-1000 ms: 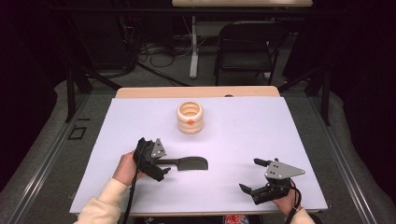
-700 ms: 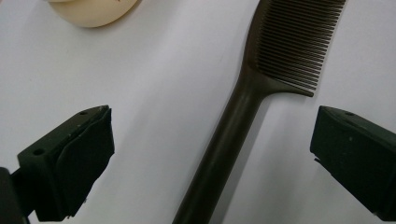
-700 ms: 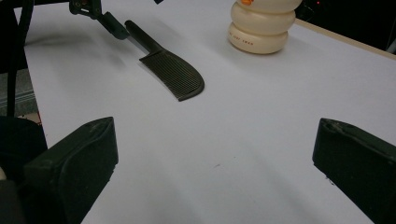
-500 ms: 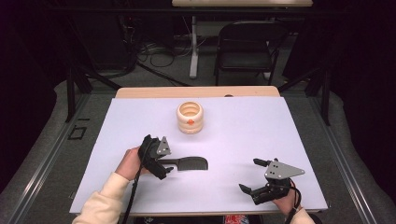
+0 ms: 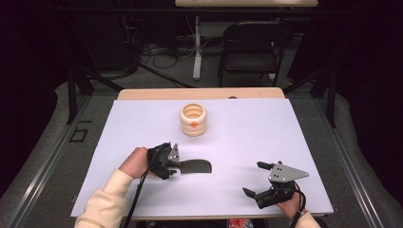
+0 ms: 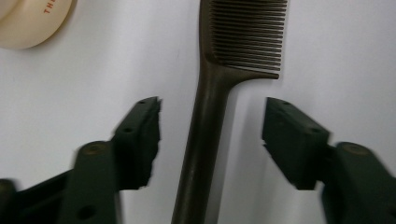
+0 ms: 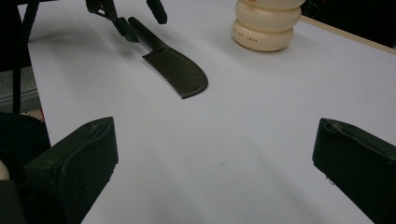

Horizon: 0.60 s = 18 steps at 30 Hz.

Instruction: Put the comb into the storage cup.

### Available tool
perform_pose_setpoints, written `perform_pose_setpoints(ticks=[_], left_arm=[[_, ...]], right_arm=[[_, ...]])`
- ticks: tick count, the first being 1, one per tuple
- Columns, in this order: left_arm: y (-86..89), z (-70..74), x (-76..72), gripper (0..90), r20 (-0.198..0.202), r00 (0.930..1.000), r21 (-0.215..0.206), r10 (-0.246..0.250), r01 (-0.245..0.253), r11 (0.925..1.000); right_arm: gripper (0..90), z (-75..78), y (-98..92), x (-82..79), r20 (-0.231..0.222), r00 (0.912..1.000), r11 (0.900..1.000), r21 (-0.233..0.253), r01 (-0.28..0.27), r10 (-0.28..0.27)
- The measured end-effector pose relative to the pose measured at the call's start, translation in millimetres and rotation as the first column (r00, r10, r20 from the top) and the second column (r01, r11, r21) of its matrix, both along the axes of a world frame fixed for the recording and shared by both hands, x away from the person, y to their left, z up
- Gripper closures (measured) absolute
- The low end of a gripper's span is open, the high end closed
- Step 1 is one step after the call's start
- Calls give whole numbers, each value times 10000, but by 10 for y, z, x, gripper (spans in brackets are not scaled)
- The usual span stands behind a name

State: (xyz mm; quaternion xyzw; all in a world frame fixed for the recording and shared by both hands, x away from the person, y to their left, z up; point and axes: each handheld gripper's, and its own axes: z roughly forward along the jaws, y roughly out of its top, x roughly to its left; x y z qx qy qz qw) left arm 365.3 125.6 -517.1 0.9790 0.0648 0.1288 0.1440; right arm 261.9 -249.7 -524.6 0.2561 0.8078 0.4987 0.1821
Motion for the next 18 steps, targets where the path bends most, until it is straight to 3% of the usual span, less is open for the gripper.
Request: perform_pose_setpoints(ticks=[2,9,15,18], left_arm=[[-18,-13,24,488,28,10000,135,6,-6,9999],[-60,-43,112,640,-506,9980,375,-389,408,9985],[-105,-92,158,667,-666,9956,692,-654,700,9951],[-141,-92,136,673,-448,9955,870,-840,877,9923]], right_arm=[[0,-4,-1,5,-9,10000,10000,-52,-35,35],[0,0,1,-5,-9,10000,10000,-6,-98,98],[0,1,-5,-4,27,10000,10000,-10,-68,68],[0,1,-6,-6,10,10000,10000,-8,-54,54]])
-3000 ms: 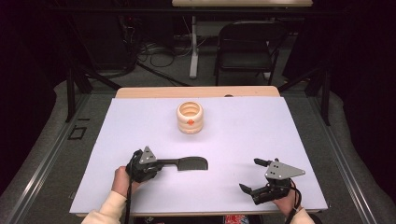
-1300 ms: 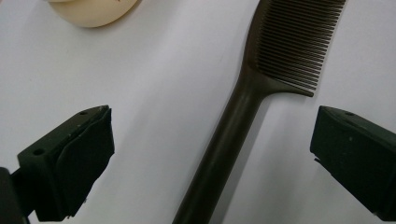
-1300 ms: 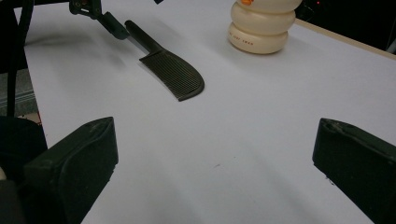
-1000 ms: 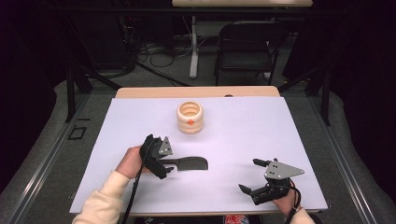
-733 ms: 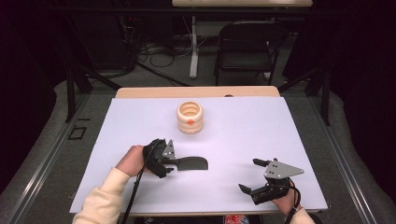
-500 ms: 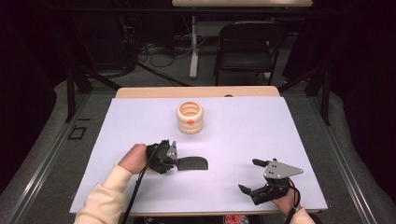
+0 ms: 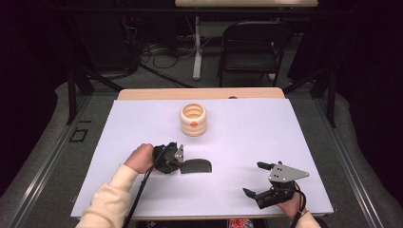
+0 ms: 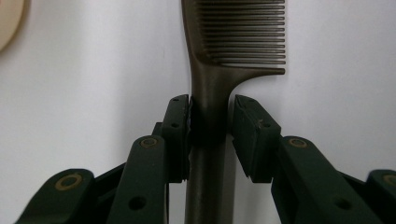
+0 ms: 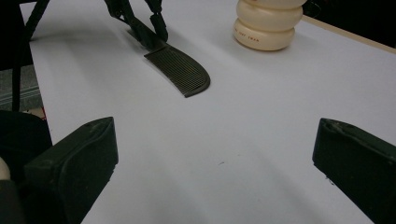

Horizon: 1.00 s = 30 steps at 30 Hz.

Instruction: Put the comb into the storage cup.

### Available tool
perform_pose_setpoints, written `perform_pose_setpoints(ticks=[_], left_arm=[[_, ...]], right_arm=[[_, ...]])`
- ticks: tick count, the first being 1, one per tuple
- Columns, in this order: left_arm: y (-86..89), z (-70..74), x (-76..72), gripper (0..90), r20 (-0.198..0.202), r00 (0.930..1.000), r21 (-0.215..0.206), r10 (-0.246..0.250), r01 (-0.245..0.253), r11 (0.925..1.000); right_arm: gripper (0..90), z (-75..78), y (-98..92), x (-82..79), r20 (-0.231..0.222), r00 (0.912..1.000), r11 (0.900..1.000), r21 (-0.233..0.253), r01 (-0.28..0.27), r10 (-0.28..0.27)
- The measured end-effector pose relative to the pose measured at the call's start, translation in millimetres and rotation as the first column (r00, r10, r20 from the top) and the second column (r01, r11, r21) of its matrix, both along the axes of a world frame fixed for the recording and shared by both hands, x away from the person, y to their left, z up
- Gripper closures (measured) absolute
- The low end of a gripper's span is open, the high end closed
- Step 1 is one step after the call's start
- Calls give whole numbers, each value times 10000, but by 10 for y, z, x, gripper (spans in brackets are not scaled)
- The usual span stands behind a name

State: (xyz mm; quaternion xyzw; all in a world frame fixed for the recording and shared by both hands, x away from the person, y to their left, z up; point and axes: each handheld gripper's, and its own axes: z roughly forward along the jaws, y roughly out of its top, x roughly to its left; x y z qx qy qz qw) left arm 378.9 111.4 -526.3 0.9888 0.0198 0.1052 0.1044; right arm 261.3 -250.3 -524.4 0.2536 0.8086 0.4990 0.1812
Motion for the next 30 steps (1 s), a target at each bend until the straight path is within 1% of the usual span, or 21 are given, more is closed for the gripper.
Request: perform_pose_setpoints(ticks=[5,6,11,12,13,14,15,17,19,22,23,25,26,27,30], left_arm=[[6,-4,6,700,20,10000,-23,-72,73,10000],[8,-5,9,708,-38,10000,-50,31,-31,10000],[15,-4,1,721,-21,9998,-141,182,-182,9997],[19,-1,1,722,0,9999,-95,137,-137,9999],[20,5,-13,722,111,9997,9,200,-200,9998],[21,31,-32,722,242,9994,-43,267,-266,9996],[21,31,-32,722,242,9994,-43,267,-266,9996],[30,52,-50,722,162,9996,-247,231,-227,9994],[39,64,-59,722,228,9993,-322,291,-284,9991],[62,92,-80,722,239,9989,-608,414,-399,9974],[73,102,-88,722,173,9989,-759,444,-430,9962],[91,129,-107,723,93,9982,-845,596,-586,9947],[98,141,-112,722,43,9973,-886,726,-720,9935],[107,159,-116,722,44,9957,-996,926,-917,9908],[130,196,-132,722,22,9912,-1291,1320,-1306,9830]], right_arm=[[0,-3,-1,2,-39,10000,10000,-17,-24,24],[0,-1,-2,1,-8,10000,10000,-25,-12,12],[0,0,-2,-2,-5,10000,10000,-17,3,-3],[0,1,-2,-4,-5,10000,10000,-31,3,-4],[0,-1,-1,-7,-17,10000,10000,-19,-5,5],[0,0,-1,-10,-19,10000,10000,-13,10,-10],[0,0,-1,-10,-19,10000,10000,-13,10,-10],[0,0,-5,-4,-9,10000,10000,-29,8,-8],[0,-2,-5,3,-24,10000,10000,-32,36,-36],[0,-1,-7,3,-4,10000,10000,-25,50,-50],[0,-1,-8,3,-6,10000,10000,-26,50,-50],[0,3,-11,-2,14,10000,10000,-37,55,-55],[0,3,-11,-2,-10,10000,10000,6,58,-58],[0,2,-10,3,-35,10000,10000,41,56,-56],[0,-3,-6,5,-67,10000,10000,9,39,-39]])
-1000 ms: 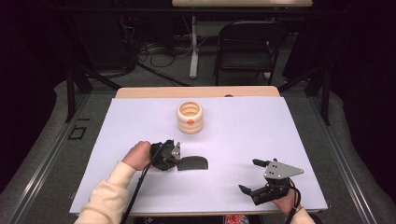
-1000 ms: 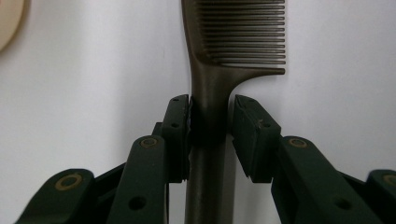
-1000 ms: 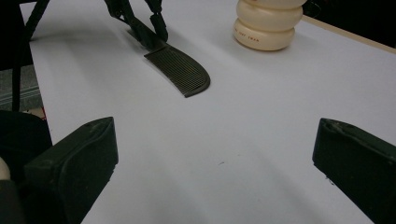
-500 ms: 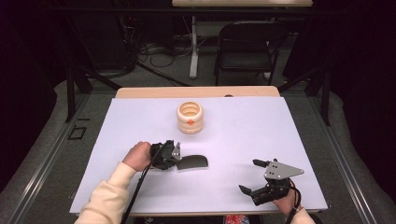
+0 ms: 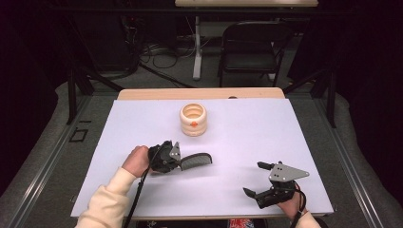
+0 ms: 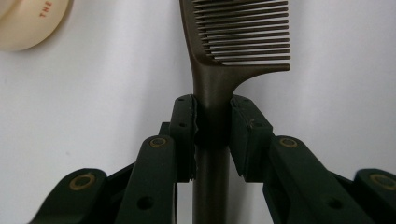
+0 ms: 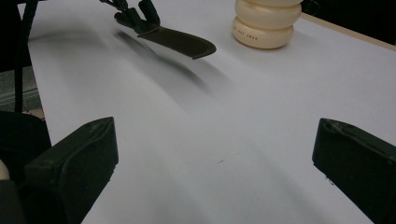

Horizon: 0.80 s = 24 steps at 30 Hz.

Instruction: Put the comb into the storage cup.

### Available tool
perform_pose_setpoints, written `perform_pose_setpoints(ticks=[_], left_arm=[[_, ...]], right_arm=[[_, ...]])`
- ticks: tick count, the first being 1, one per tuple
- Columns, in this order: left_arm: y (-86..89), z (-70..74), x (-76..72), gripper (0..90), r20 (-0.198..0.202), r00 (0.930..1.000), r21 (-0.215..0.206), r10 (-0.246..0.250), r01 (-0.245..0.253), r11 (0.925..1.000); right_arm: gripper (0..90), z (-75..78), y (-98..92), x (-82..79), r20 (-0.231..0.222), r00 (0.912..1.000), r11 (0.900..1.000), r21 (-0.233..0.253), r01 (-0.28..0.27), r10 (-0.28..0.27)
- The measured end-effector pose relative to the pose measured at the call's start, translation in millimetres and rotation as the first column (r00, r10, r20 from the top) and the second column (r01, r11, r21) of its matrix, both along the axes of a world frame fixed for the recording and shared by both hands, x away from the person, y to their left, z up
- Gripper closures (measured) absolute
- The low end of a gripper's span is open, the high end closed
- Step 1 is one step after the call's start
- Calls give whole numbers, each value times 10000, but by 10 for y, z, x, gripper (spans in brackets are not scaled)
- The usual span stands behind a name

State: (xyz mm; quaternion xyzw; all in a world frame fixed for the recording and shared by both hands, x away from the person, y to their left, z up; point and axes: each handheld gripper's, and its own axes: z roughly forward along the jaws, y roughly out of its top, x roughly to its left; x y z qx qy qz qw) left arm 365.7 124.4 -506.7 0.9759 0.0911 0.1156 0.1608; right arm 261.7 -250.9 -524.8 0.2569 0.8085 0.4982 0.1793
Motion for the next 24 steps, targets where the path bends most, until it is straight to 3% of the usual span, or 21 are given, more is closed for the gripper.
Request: perform_pose_setpoints(ticks=[3,6,7,11,19,24], left_arm=[[29,23,27,722,-131,9986,-554,511,-518,9971],[56,54,29,722,-228,9979,-852,611,-629,9944],[65,69,13,722,-322,9968,-1123,731,-763,9907],[81,100,-13,722,-303,9967,-1330,748,-782,9880],[110,113,-15,722,-332,9951,-1950,927,-974,9759],[119,119,-29,722,-144,9935,-2260,1127,-1131,9675]], right_arm=[[0,2,-8,8,-25,10000,10000,52,42,-42],[0,4,-7,6,-9,10000,10000,54,33,-33],[0,5,-3,3,7,10000,10000,27,29,-29],[0,7,-3,-8,-5,10000,10000,25,40,-40],[0,4,-8,4,5,10000,10000,37,56,-56],[0,6,-8,3,-10,10000,9999,78,82,-82]])
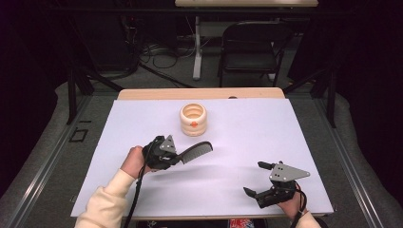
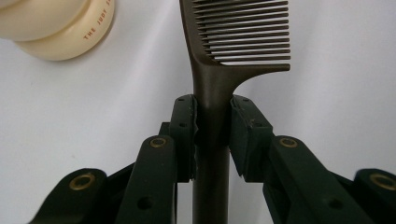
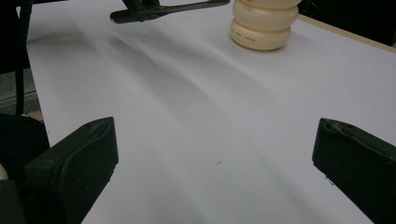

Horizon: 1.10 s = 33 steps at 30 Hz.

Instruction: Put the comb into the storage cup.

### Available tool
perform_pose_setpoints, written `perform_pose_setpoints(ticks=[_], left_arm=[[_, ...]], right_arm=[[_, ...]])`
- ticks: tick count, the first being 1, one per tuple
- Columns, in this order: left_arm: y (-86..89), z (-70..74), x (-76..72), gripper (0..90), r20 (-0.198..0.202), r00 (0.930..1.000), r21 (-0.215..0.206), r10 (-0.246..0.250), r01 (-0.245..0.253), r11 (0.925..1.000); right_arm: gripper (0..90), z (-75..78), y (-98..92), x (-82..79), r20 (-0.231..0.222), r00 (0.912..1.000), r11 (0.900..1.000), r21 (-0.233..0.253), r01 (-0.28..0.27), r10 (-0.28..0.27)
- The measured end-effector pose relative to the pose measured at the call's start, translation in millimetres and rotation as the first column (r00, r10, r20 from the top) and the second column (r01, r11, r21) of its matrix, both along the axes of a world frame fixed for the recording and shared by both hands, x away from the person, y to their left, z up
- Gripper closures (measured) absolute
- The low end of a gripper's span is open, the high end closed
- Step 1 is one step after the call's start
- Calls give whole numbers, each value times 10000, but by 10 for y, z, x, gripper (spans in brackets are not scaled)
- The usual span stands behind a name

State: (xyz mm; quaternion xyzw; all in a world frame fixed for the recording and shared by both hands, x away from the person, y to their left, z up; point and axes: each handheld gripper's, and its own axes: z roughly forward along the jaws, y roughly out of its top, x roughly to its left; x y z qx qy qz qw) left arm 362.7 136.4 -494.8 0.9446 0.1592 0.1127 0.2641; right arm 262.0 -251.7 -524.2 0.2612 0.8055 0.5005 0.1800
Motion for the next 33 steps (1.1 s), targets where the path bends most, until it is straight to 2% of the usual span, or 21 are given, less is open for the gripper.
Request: perform_pose_setpoints(ticks=[8,16,27,33], left_arm=[[29,3,-4,722,40,9994,-329,347,-345,9989],[52,8,-7,722,94,9988,-707,477,-470,9964],[109,21,15,722,249,9959,-1395,867,-825,9868],[116,20,23,723,233,9951,-1487,956,-911,9847]], right_arm=[[0,0,2,-1,-6,10000,10000,6,6,-6],[0,1,1,-1,20,10000,10000,9,-6,6],[0,3,-2,2,15,10000,10000,24,-9,9],[0,2,1,2,21,10000,10000,36,-57,57]])
